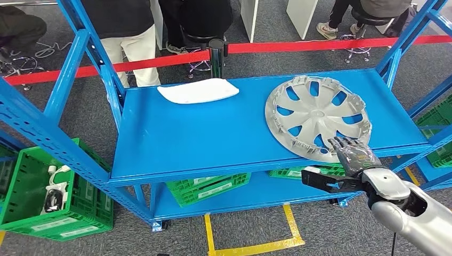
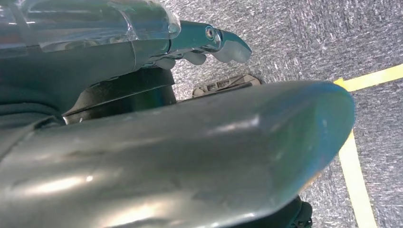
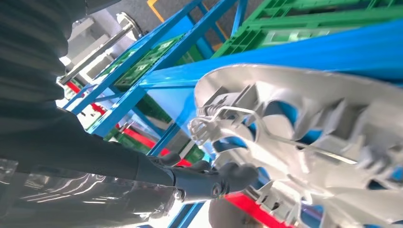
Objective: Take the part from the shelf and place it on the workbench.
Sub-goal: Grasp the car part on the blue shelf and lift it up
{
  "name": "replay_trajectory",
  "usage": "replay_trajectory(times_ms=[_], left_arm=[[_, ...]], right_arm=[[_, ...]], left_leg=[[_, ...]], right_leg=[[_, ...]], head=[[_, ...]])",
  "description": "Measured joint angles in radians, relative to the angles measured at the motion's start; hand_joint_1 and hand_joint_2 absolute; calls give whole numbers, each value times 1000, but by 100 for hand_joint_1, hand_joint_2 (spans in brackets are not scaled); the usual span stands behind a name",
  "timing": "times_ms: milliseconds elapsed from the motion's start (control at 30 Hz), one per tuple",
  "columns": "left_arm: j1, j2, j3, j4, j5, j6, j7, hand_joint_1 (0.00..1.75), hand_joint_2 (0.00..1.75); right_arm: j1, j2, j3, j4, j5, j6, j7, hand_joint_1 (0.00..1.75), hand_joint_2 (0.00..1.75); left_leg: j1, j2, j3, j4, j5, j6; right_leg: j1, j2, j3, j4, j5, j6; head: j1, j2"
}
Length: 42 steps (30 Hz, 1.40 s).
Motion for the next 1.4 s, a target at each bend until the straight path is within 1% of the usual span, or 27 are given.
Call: replay_trajectory(times_ms=[167,333,433,600,833,1033,1200,1400], left_arm=[[-1,-1,0,0,0,0,5,0,0],[-1,-1,0,0,0,4,6,0,0],[-1,-1,0,0,-2,5,6,0,0],[-1,-1,0,0,-3,6,6,0,0],[-1,-1,0,0,-4,6,6,0,0],[-1,-1,-1,0,-10,4,6,0,0],[-1,-1,-2,0,-14,2,-3,0,0],[-2,-1,-4,1,-14,0,-4,0,0]], right_arm=[[18,-6,-23,4,49,-37,-16,0,175],[46,2,-72,-5,154,-171,-56,0,175],[61,9,-119,-24,169,-205,-68,0,175],[77,9,-166,-44,170,-208,-73,0,175],[96,11,-202,-60,177,-214,-79,0,175],[138,13,-253,-86,176,-241,-91,0,175],[171,13,-297,-99,133,-212,-103,0,175],[184,18,-316,-102,113,-187,-111,0,175]], left_leg=[[0,0,0,0,0,0],[0,1,0,0,0,0],[0,2,0,0,0,0],[0,4,0,0,0,0],[0,5,0,0,0,0],[0,4,0,0,0,0],[0,4,0,0,0,0],[0,4,0,0,0,0]], right_leg=[[0,0,0,0,0,0],[0,0,0,0,0,0],[0,0,0,0,0,0],[0,0,0,0,0,0],[0,0,0,0,0,0],[0,0,0,0,0,0],[0,0,0,0,0,0],[0,0,0,0,0,0]], head=[[0,0],[0,0],[0,0],[0,0],[0,0],[0,0],[0,0],[0,0]])
